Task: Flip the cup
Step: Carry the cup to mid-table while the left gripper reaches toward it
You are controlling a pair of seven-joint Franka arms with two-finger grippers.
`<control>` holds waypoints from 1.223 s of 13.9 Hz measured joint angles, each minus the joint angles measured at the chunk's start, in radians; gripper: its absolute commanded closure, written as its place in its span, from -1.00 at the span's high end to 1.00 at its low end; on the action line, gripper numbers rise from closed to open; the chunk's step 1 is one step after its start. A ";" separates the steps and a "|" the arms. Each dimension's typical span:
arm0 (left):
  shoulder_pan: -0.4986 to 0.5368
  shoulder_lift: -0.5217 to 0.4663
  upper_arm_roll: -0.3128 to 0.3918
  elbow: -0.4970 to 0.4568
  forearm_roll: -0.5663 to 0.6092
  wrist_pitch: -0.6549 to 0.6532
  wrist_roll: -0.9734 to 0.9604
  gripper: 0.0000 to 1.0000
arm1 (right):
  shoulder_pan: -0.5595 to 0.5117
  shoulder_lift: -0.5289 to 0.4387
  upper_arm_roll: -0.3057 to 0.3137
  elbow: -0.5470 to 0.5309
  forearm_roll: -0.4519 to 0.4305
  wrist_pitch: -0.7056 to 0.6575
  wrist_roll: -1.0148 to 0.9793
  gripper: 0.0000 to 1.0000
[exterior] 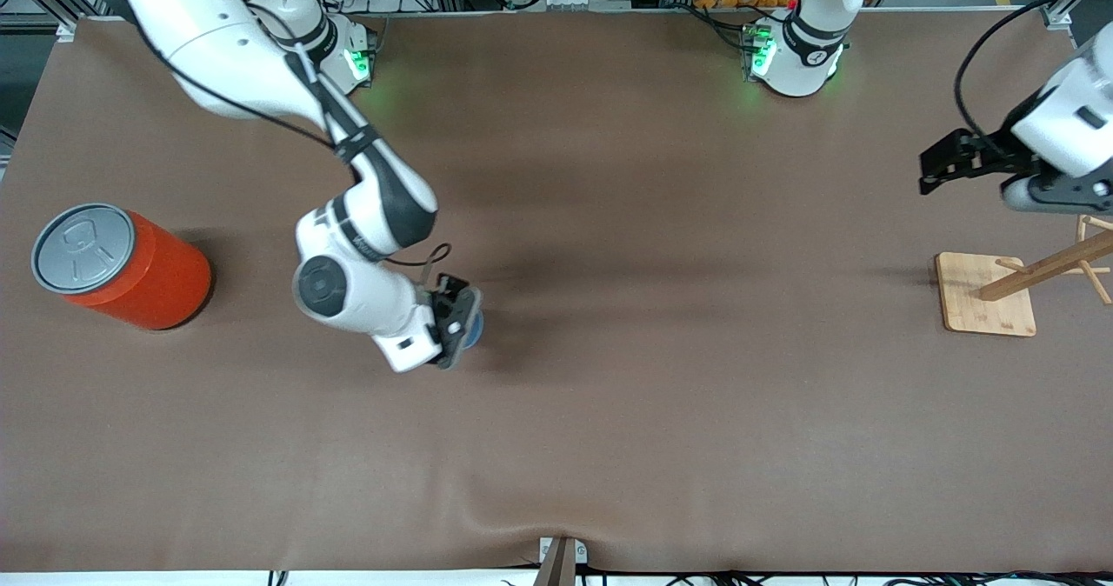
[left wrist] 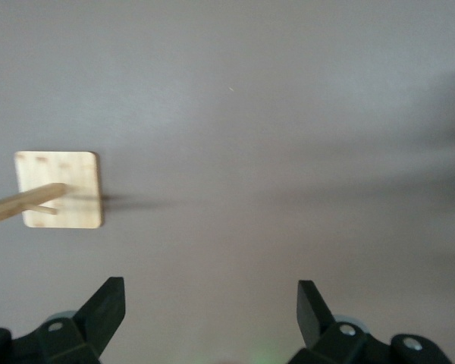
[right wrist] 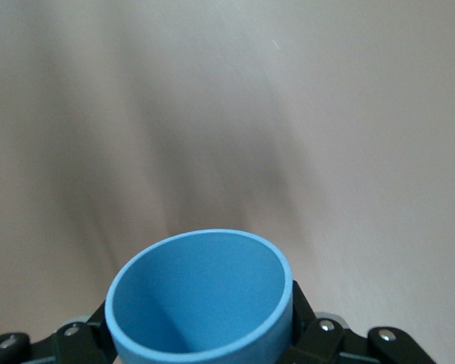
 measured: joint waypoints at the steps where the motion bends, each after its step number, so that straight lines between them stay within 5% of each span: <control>1: -0.003 0.016 -0.011 -0.020 -0.025 0.005 0.000 1.00 | 0.016 0.002 -0.001 -0.003 -0.003 0.028 0.000 0.21; 4: -0.018 0.066 -0.054 -0.083 -0.082 0.063 -0.002 1.00 | 0.055 0.010 -0.002 -0.018 -0.026 0.092 -0.015 0.21; 8: -0.034 0.111 -0.085 -0.200 -0.267 0.182 -0.011 1.00 | 0.200 0.014 -0.029 -0.023 -0.197 0.150 0.000 0.20; 15: -0.002 0.244 -0.082 -0.311 -0.492 0.331 0.026 1.00 | 0.244 0.091 -0.047 -0.036 -0.221 0.201 0.021 0.14; 16: -0.001 0.264 -0.082 -0.319 -0.527 0.349 0.030 1.00 | 0.246 0.102 -0.048 -0.036 -0.223 0.206 0.021 0.16; 17: -0.001 0.277 -0.082 -0.334 -0.564 0.369 0.037 1.00 | 0.254 0.108 -0.054 -0.036 -0.225 0.210 0.021 0.42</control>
